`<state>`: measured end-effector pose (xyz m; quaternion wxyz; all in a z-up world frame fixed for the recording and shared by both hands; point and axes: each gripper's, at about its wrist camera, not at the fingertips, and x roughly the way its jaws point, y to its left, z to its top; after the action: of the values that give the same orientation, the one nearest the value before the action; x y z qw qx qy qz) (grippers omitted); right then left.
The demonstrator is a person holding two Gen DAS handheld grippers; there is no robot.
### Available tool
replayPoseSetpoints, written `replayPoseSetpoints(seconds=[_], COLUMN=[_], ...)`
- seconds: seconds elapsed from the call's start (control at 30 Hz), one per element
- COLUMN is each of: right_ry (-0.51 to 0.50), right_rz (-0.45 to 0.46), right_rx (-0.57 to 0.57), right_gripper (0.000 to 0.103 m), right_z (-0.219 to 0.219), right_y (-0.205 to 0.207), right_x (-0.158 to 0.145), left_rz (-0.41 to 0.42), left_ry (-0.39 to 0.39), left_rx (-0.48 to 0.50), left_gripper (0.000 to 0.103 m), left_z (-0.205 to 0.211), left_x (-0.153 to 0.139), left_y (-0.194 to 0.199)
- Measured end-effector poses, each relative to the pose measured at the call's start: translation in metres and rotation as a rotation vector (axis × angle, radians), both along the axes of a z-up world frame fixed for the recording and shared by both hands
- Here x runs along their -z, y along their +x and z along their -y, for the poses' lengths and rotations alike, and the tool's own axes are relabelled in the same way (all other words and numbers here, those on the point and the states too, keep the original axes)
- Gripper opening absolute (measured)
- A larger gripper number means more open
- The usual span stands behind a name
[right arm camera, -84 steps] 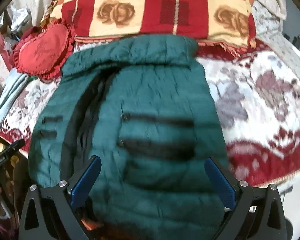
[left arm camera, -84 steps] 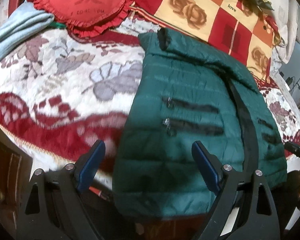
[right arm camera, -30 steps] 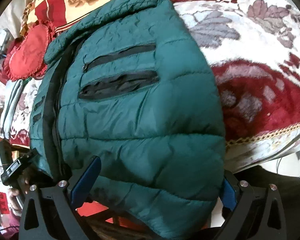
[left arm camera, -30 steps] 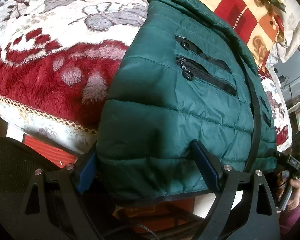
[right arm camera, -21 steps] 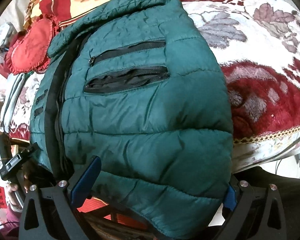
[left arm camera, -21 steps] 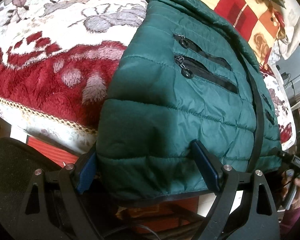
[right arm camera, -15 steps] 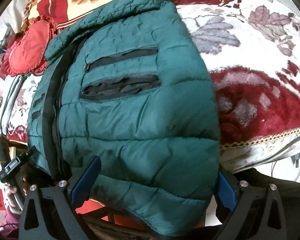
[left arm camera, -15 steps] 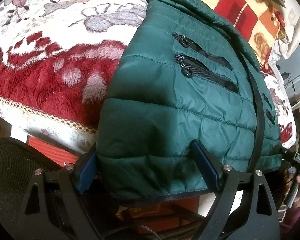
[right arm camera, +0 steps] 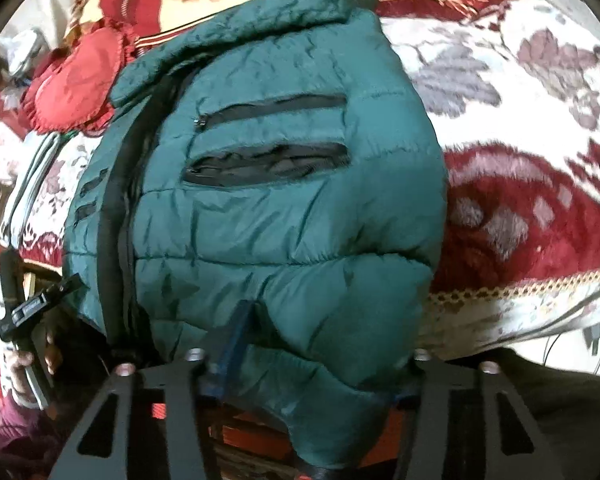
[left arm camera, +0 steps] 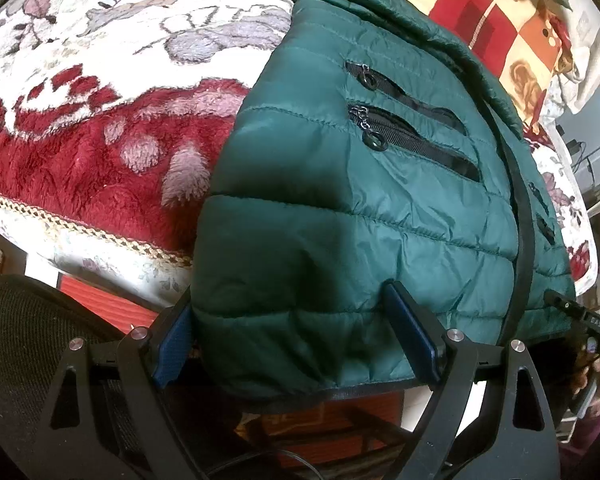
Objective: Fold large clothes
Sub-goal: 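Fold the lifted jacket half over onto the other half with both grippers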
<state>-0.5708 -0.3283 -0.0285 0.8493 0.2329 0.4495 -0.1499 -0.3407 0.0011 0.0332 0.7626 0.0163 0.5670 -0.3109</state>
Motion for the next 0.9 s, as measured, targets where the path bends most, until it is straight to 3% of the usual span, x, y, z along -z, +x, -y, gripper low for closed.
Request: replayPoseSetpoints(seconds=[0.3, 0.43, 0.57, 0.73, 0.9], right_ry=[0.007, 0.015, 0.031, 0.048, 0.080], right_rz=[0.041, 0.072, 0.106, 0.136, 0.189], right_rx=[-0.021, -0.037, -0.053, -0.059, -0.066], right_gripper=[0.033, 0.027, 0.025, 0.023, 0.020], right_z=[-0.001, -0.004, -0.004, -0.005, 0.000], right_y=[-0.003, -0.007, -0.010, -0.011, -0.017], right_x=[-0.006, -0.017, -0.026, -0.030, -0.043], left_rz=[0.033, 0.062, 0.083, 0.134, 0.138], left_ry=[0.017, 0.038, 0.049, 0.062, 0.027], left_rx=[0.019, 0.042, 0.043, 0.046, 0.050], left_gripper=[0.085, 0.064, 0.050, 0.022, 0.014], left_z=[0.006, 0.009, 0.010, 0.007, -0.001], left_x=[0.000, -0.002, -0.004, -0.014, -0.026], left_y=[-0.004, -0.007, -0.008, -0.013, -0.015])
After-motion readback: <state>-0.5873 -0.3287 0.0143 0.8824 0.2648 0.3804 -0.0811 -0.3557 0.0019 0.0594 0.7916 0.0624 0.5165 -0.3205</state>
